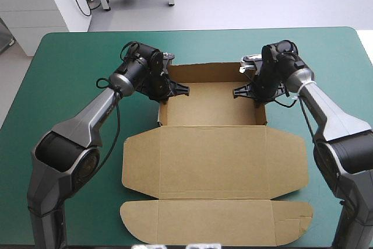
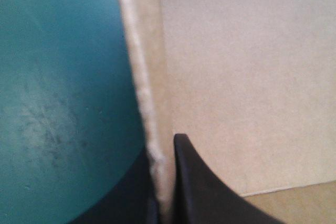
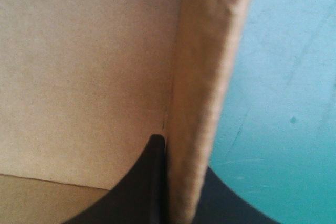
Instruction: Fold the box
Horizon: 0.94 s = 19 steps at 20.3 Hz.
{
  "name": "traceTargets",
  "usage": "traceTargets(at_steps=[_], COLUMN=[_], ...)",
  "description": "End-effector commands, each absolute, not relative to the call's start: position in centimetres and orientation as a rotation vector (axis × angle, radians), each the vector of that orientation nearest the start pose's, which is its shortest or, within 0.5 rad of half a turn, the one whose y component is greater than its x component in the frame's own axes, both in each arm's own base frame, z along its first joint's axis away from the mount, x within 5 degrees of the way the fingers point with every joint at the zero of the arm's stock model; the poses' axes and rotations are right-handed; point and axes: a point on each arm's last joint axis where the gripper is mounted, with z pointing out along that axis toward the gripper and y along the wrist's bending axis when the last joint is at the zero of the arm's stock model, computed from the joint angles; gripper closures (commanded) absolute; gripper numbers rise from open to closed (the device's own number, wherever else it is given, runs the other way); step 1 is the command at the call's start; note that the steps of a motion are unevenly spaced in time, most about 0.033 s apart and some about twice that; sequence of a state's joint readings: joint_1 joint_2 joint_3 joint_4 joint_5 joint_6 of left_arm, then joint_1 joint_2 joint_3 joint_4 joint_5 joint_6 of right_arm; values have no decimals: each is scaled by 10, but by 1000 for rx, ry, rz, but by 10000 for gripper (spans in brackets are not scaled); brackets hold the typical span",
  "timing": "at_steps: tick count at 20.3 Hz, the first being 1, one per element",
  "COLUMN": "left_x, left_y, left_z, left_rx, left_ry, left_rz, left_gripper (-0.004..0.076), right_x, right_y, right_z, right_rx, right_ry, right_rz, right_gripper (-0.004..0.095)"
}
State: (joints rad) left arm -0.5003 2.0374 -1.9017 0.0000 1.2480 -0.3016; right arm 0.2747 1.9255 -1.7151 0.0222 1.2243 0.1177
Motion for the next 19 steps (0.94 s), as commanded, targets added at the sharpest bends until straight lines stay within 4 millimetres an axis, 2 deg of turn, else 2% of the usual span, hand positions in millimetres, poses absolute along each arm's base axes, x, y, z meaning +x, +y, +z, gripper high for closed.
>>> traceTargets(at_steps=[1,3,4,5,8,9,10,12,15,16,17,18,19], left_x=[375,375,373,373,373,375,377,380,380,377,375,369,360], left_y=[-208,-209,-211,-211,-211,-209,-206,-205,-206,-201,-196,-186,-177], left_z=[304,304,304,304,305,306,312,327,358,376,385,402,418], left_rx=[344,444,568,578,578,574,536,520,501,514,508,494,479], left_ry=[2842,2831,2810,2807,2805,2795,2782,2724,2624,2560,2531,2478,2433], left_rz=[-181,-191,-214,-212,-210,-181,-170,-162,-200,-171,-125,-51,-24], left_gripper=[730,701,628,585,377,246,185,176,176,176,178,206,318], right_x=[385,387,388,388,388,390,393,398,401,400,398,395,391], right_y=[115,117,119,120,121,121,121,121,116,110,108,100,94], right_z=[295,288,285,285,289,295,304,325,350,361,364,373,381], right_rx=[-282,-288,-304,-313,-307,-285,-268,-245,-207,-191,-187,-164,-146], right_ry=[2881,2899,2905,2904,2894,2874,2842,2770,2686,2656,2647,2628,2609], right_rz=[150,152,183,200,210,217,226,245,245,245,240,236,247], right_gripper=[919,872,789,727,502,372,276,203,203,203,203,203,203])
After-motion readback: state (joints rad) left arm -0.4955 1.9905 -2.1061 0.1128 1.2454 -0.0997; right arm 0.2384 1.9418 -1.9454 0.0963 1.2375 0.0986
